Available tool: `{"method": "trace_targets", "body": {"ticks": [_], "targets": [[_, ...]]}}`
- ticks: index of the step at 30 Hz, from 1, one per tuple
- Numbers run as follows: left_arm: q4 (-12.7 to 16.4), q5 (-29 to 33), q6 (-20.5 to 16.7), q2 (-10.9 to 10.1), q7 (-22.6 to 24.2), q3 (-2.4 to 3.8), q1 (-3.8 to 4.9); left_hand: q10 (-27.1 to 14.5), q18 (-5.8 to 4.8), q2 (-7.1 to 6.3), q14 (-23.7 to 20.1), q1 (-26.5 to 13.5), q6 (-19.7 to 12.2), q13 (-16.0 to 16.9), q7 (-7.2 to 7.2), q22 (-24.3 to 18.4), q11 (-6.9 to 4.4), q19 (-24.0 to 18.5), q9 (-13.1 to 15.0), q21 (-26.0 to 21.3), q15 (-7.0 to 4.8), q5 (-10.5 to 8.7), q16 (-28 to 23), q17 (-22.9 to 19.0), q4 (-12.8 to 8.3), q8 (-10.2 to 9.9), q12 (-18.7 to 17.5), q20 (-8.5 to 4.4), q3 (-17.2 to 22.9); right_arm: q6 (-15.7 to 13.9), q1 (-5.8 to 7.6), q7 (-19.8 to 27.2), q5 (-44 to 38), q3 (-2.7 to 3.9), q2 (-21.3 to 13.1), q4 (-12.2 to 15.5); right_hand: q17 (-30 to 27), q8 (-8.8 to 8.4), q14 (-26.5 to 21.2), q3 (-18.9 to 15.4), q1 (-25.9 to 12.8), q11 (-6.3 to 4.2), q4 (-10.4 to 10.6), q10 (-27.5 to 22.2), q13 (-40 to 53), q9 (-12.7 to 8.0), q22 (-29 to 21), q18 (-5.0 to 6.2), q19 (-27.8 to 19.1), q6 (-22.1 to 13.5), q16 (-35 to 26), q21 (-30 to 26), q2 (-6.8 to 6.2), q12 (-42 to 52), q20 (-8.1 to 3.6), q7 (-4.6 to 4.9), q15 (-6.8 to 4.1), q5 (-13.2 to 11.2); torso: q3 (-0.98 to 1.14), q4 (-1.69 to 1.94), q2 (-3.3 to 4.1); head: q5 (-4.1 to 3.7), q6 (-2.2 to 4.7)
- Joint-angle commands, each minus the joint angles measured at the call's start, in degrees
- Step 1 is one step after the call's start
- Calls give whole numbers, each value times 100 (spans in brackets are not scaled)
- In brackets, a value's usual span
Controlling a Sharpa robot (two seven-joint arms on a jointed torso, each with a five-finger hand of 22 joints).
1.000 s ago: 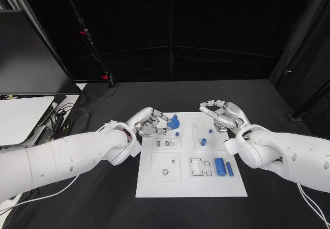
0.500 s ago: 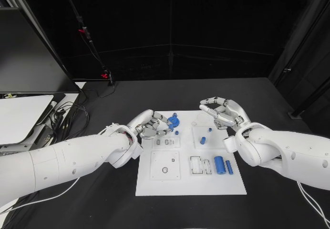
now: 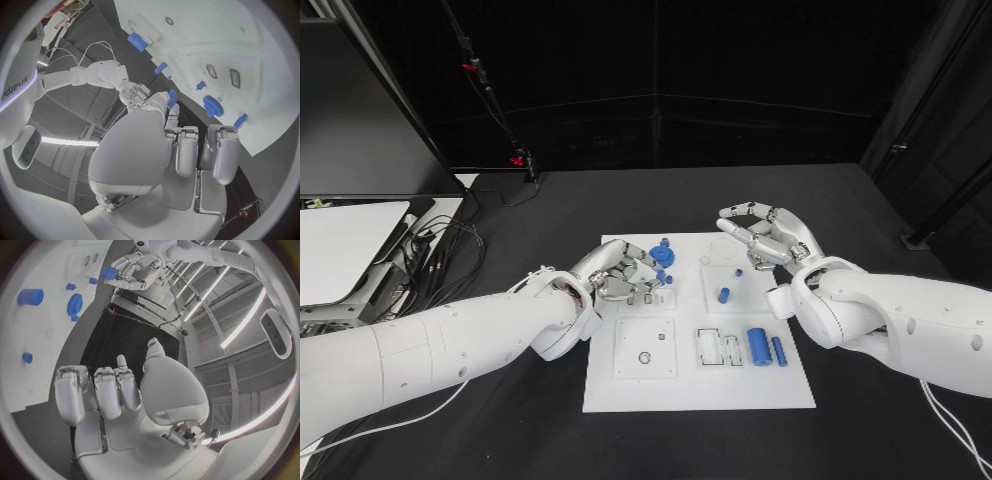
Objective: Assemble the parts on the task board
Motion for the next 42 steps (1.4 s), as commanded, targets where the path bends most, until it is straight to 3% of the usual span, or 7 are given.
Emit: {"method": "trace_targets", "body": {"ticks": [1, 12, 16, 21, 36, 42], "targets": [[-16, -613, -153, 21, -75, 5, -18, 619, -37, 40, 599, -3, 113, 1508, -81, 1509, 5, 598, 8, 18, -2, 3, 5, 1510, -30, 6, 20, -41, 0, -95, 9, 127, 7, 3, 1, 7, 1510, 31, 606, -3, 50, 33, 38, 586, 1508, -9, 1414, 25, 397, -41, 14, 25, -13, 19, 42, 220, 45, 34, 1, -2, -2, 23, 26], [-96, -756, -211, 59, -80, 5, -145, 619, -37, 42, 599, -3, 113, 1508, -81, 1509, 6, 598, 8, 18, -1, 0, 5, 1510, -31, 6, 20, -41, -2, -91, 8, 134, 14, 3, 12, 5, 1510, 36, 606, -4, 48, 33, 45, 586, 1508, -13, 1409, 29, 387, -49, 14, 15, -15, 19, 42, 220, 44, 46, -8, -9, 1, 6, 8], [-142, -763, -234, 92, -74, 5, -205, 619, -37, 43, 599, -2, 113, 1508, -81, 1509, 6, 598, 8, 18, -1, -1, 5, 1510, -31, 6, 20, -40, -3, -88, 8, 126, 14, 3, 13, 0, 1510, 36, 606, -4, 48, 33, 46, 586, 1508, -13, 1408, 29, 385, -50, 14, 14, -15, 19, 42, 220, 44, 48, -3, 6, 0, -7, 7], [-172, -786, -304, 114, -30, 5, -269, 619, -37, 56, 599, 11, 107, 1508, -80, 1509, 7, 598, 7, 18, 0, -4, 5, 1510, -40, 2, 20, -40, 0, -80, 8, 112, 14, 3, 22, -11, 1510, 38, 606, -5, 48, 33, 47, 586, 1508, -14, 1407, 30, 382, -52, 14, 11, -15, 19, 42, 220, 44, 51, -3, -2, -3, 14, -31], [-245, -802, -366, 141, -235, 6, -316, 619, -37, 66, 599, 25, 94, 1508, -75, 1509, 10, 598, 3, 18, 1, -13, 5, 1510, -50, -7, 20, -39, -1, -84, 8, 78, 15, 3, 61, -32, 1510, 47, 606, -5, 48, 34, 54, 586, 1508, -18, 1404, 32, 377, -56, 14, 6, -17, 19, 42, 221, 45, 70, 1, 0, 6, 57, -14], [-251, -830, -303, 153, -394, 6, -318, 619, -37, 60, 599, 10, 72, 1508, -65, 1509, 18, 598, -2, 18, 4, -39, 5, 1510, -46, -21, 20, -37, -23, -72, 8, 72, 15, 3, 68, -33, 1510, 54, 606, -6, 48, 36, 58, 586, 1508, -18, 1402, 34, 372, -53, 14, 2, -19, 19, 42, 223, 45, 81, -3, 0, -2, 46, -46]]}}
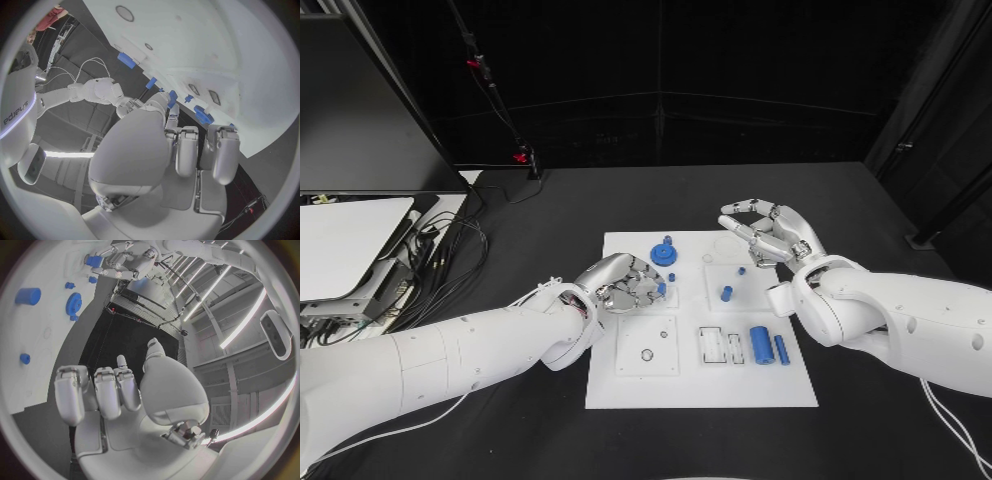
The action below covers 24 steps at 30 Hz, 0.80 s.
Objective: Assemble the parts on the task board
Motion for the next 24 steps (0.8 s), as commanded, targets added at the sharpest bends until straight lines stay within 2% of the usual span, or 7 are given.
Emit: {"method": "trace_targets", "body": {"ticks": [1, 24], "targets": [[4, -70, 18, 12, -228, 5, 6, 619, -38, 46, 599, -12, 80, 1508, -53, 1509, 18, 598, 6, 18, 5, 2, 5, 1510, -25, 1, 20, -36, -25, -15, 8, 24, 6, 3, 7, 10, 1508, 36, 605, -10, 51, 36, 30, 586, 1509, -8, 1403, 34, 372, -36, 14, 2, -16, 19, 43, 240, 45, 43, -5, -4, 1, -10, 4], [-64, -259, 134, 107, -423, 5, 6, 619, -38, 52, 599, -21, 47, 1508, -45, 1509, 26, 598, -3, 18, 10, -19, 5, 1510, -21, -17, 20, -33, -39, -20, 8, 30, 94, 3, -14, 23, 1508, 47, 605, -11, 50, 39, 36, 586, 1509, -9, 1404, 33, 372, -30, 14, 3, -17, 19, 43, 242, 46, 52, -1, 2, -2, -52, -27]]}}
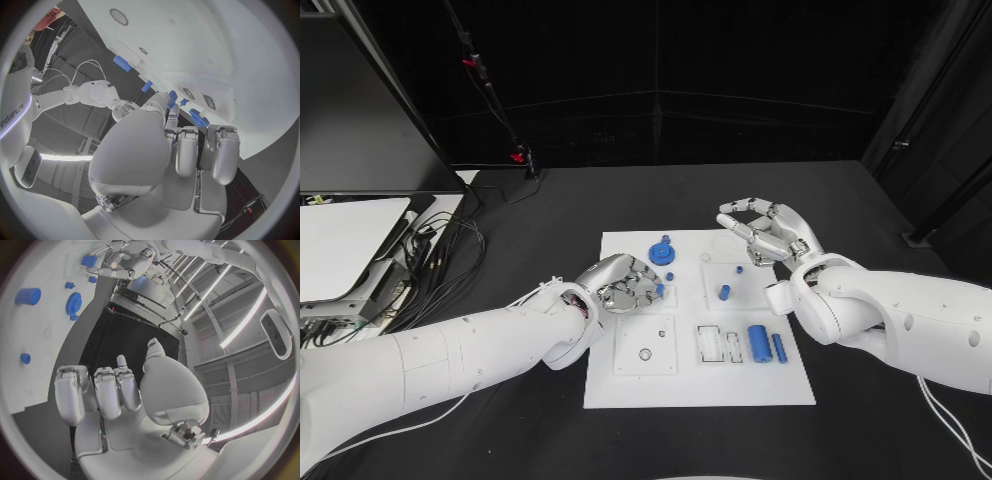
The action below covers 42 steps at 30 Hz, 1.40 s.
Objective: Assemble the parts on the task board
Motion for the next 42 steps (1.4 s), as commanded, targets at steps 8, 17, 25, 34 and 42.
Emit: {"method": "trace_targets", "body": {"ticks": [8, 17, 25, 34, 42], "targets": [[-45, -98, 88, 57, -76, 5, 7, 619, -38, 47, 599, 3, 18, 1508, -24, 1509, 34, 598, -1, 18, 16, -20, 5, 1506, -8, -12, 20, -30, -23, -8, 8, 10, 45, 3, -25, 14, 1509, 67, 605, -10, 53, 49, 53, 586, 1509, -12, 1405, 33, 375, 4, 14, 5, -14, 19, 47, 252, 53, 43, 3, 4, -1, -3, -25], [-54, -98, 155, 49, -80, 5, 7, 619, -38, 51, 599, 6, -1, 1508, -18, 1509, 40, 598, -5, 18, 19, -28, 5, 1506, -10, -20, 20, -28, -26, -15, 8, 32, 69, 3, -39, 24, 1509, 117, 605, -10, 61, 60, 71, 586, 1509, -17, 1409, 29, 385, 67, 14, 15, -13, 19, 55, 261, 63, 51, 2, 0, -3, 8, -44], [-55, -98, 153, 29, -107, 5, 6, 619, -38, 57, 599, 10, 1, 1508, -18, 1509, 41, 598, -5, 18, 21, -31, 5, 1506, -12, -19, 20, -27, -24, -20, 8, 35, 94, 3, -58, 42, 1509, 123, 605, -10, 62, 61, 74, 586, 1509, -18, 1409, 29, 385, 76, 14, 15, -14, 19, 56, 263, 64, 51, -3, -16, -5, 32, -39], [-77, -98, 150, 48, -104, 5, 4, 619, -38, 62, 599, 13, 2, 1508, -17, 1509, 42, 598, -4, 18, 22, -36, 5, 1506, -14, -17, 20, -26, -23, -29, 8, 34, 110, 3, -69, 46, 1509, 123, 605, -10, 62, 61, 74, 586, 1509, -18, 1409, 29, 385, 76, 14, 15, -14, 19, 56, 263, 64, 51, 2, -12, -6, 25, -37], [-85, -98, 138, 56, -98, 5, 2, 619, -38, 60, 599, 11, -5, 1508, -14, 1509, 44, 598, -6, 18, 23, -46, 5, 1506, -14, -19, 20, -25, -28, -22, 8, 19, 113, 3, -57, 30, 1509, 133, 605, -11, 64, 65, 77, 586, 1509, -20, 1408, 30, 383, 90, 14, 13, -14, 19, 58, 266, 66, 54, 1, -11, -7, 31, -66]]}}
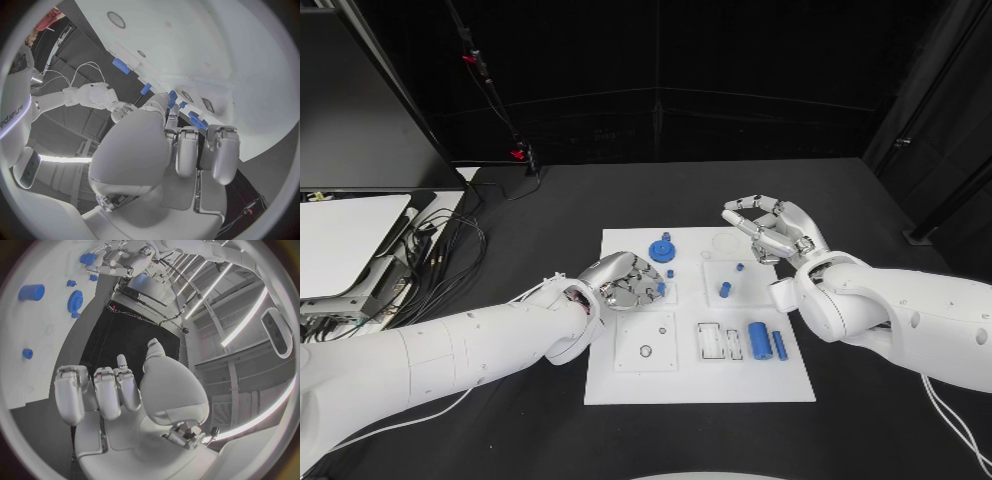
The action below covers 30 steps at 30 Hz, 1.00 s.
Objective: Assemble the parts on the task board
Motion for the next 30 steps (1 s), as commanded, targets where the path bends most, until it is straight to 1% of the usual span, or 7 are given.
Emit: {"method": "trace_targets", "body": {"ticks": [1, 4, 9, 12, 22, 27, 30], "targets": [[1, -25, 19, 6, -45, 5, 6, 605, -37, 60, 599, 8, -6, 1508, -16, 1509, 33, 598, 7, 18, 24, -8, 5, 1508, -16, 8, 20, -24, -20, -18, 8, 22, 26, 3, 8, 5, 1509, 22, 601, 3, 64, 44, 31, 607, 1509, -9, 1408, 30, 404, 36, 14, 13, -14, 19, 36, 243, 29, 30, 2, -1, -4, 16, -15], [3, -25, 30, -2, -50, 5, 6, 605, -37, 64, 599, 2, -46, 1508, -4, 1509, 42, 598, -2, 18, 31, -36, 5, 1508, -12, -9, 20, -20, -29, -16, 8, 19, 26, 2, 12, 3, 1509, 30, 601, 3, 66, 46, 33, 607, 1509, -11, 1409, 29, 407, 48, 14, 16, -14, 19, 38, 246, 31, 32, 6, 6, 4, 22, -17], [9, -25, 37, -13, -60, 5, 5, 605, -37, 66, 599, 1, -54, 1508, -1, 1509, 45, 598, -4, 18, 33, -44, 5, 1508, -12, -12, 20, -19, -32, -13, 8, 18, 27, 2, 21, 4, 1509, 30, 601, 3, 66, 46, 33, 607, 1509, -11, 1409, 29, 407, 48, 14, 16, -14, 19, 38, 246, 32, 32, 2, -1, 1, 32, -31], [10, -25, 33, -18, -71, 5, 5, 605, -37, 67, 599, 1, -54, 1508, -1, 1509, 46, 598, -4, 18, 34, -49, 5, 1508, -12, -11, 20, -18, -33, -13, 8, 16, 27, 2, 22, 1, 1509, 30, 601, 3, 66, 46, 33, 607, 1509, -11, 1409, 29, 407, 48, 14, 16, -14, 19, 38, 246, 32, 32, 0, 0, -1, 36, -28], [11, -26, 32, -24, -79, 5, 3, 605, -37, 71, 599, 1, -47, 1508, -1, 1509, 48, 598, -2, 18, 38, -75, 5, 1508, -12, -3, 20, -15, -39, -16, 8, 11, 27, 2, 20, -1, 1509, 36, 601, 3, 67, 49, 36, 607, 1509, -13, 1409, 29, 407, 57, 14, 15, -14, 19, 40, 249, 33, 32, 1, -8, -3, 35, -42], [10, -26, 42, -25, -75, 5, 0, 605, -37, 68, 599, -5, -60, 1508, 4, 1509, 52, 598, -5, 18, 41, -108, 5, 1508, -11, -5, 20, -12, -53, -12, 8, 7, 27, 2, 20, 0, 1509, 37, 601, 3, 67, 50, 37, 607, 1509, -13, 1409, 29, 407, 59, 14, 15, -14, 19, 40, 249, 34, 32, 0, -13, 1, 35, -61], [6, -26, 62, -21, -87, 5, -2, 605, -37, 63, 599, -10, -74, 1508, 8, 1509, 55, 598, -8, 18, 44, -130, 5, 1508, -9, -9, 20, -9, -64, -15, 8, 5, 27, 2, 21, 3, 1509, 39, 601, 2, 67, 50, 38, 607, 1509, -14, 1409, 29, 407, 61, 14, 15, -14, 19, 40, 250, 34, 32, 2, -9, 1, 32, -74]]}}
